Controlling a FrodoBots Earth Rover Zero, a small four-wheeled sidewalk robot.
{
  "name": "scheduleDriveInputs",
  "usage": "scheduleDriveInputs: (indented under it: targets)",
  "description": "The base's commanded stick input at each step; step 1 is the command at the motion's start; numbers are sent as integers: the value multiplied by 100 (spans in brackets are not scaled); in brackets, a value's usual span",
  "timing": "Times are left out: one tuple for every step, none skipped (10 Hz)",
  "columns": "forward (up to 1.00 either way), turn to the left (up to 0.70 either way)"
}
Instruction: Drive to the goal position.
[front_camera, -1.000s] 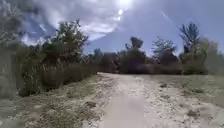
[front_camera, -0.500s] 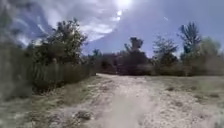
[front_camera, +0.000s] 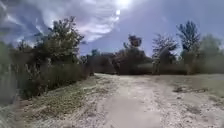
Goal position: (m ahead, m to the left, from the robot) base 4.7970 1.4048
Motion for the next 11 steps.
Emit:
scheduleDriveInputs:
  targets:
    - [70,0]
    - [70,0]
    - [70,0]
    - [70,0]
    - [70,0]
    - [70,0]
    - [70,0]
    - [70,0]
    - [70,0]
    - [70,0]
    - [70,0]
